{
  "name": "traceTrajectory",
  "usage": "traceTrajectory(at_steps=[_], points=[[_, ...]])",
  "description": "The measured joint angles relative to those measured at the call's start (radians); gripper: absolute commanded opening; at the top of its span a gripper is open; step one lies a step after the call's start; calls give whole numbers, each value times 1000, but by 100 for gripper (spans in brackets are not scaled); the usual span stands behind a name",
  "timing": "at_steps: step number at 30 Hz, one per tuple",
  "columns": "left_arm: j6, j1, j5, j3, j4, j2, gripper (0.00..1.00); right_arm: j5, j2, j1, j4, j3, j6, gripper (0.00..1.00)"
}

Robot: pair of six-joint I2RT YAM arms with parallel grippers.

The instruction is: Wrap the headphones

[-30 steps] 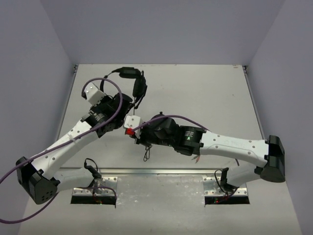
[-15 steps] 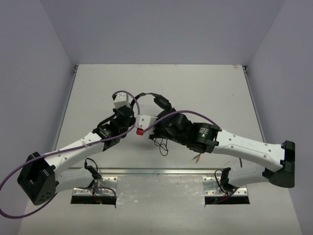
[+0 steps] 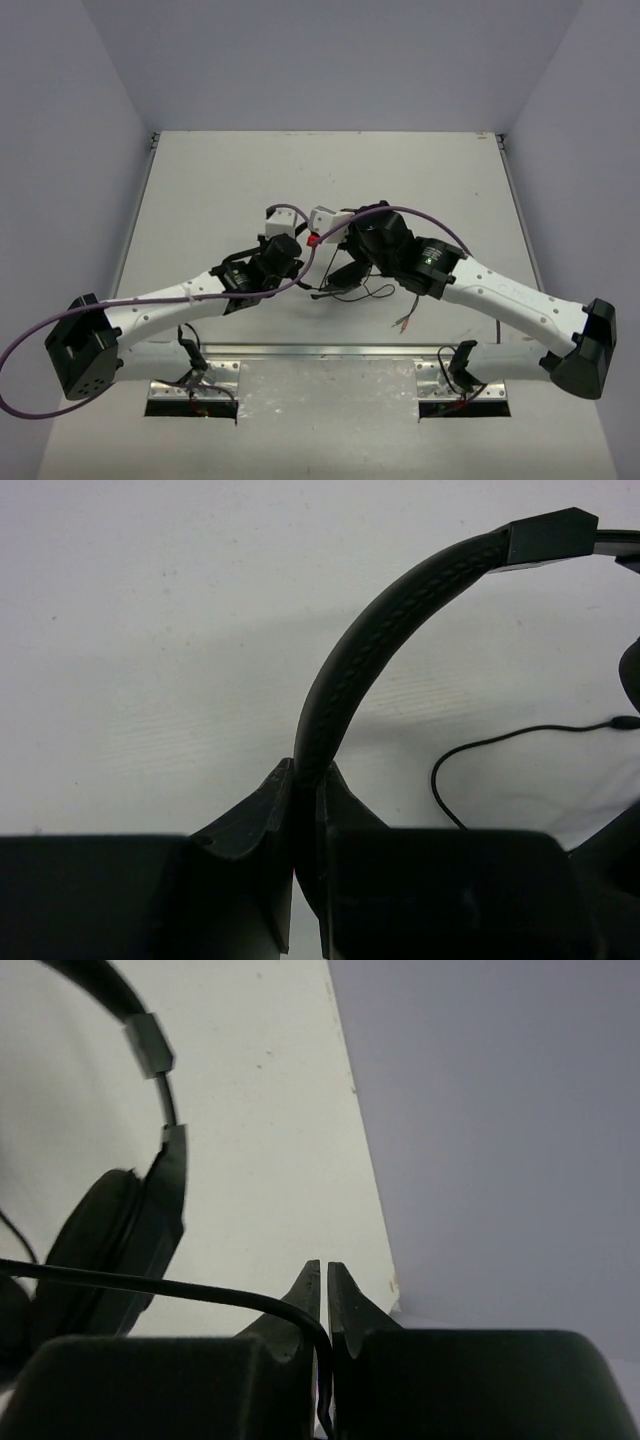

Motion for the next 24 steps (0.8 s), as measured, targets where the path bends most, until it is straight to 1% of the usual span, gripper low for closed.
traceTrajectory(at_steps=[3,6,9,11,14,16,19,21,24], points=[[-26,-61,2,77,-102,31,0,13,-19,-41,106,-52,-69,1],[-48,-106,22,158,-182,47,0,-16,-28,-85,192,-73,-82,2],[-53,-126,54,184,-212,18,0,-77,-46,-125,266,-91,-72,6],[-45,-133,93,183,-232,-34,0,-123,-60,-153,299,-104,-53,5],[-23,-146,156,183,-245,-134,0,-214,-80,-209,309,-125,-2,5],[-8,-150,193,185,-246,-187,0,-303,-108,-241,320,-151,47,5],[13,-151,232,190,-261,-230,0,-433,-162,-275,333,-187,125,2],[19,-151,241,199,-274,-241,0,-495,-180,-285,338,-190,169,2],[23,-153,227,241,-325,-250,0,-579,-186,-291,357,-190,240,12]])
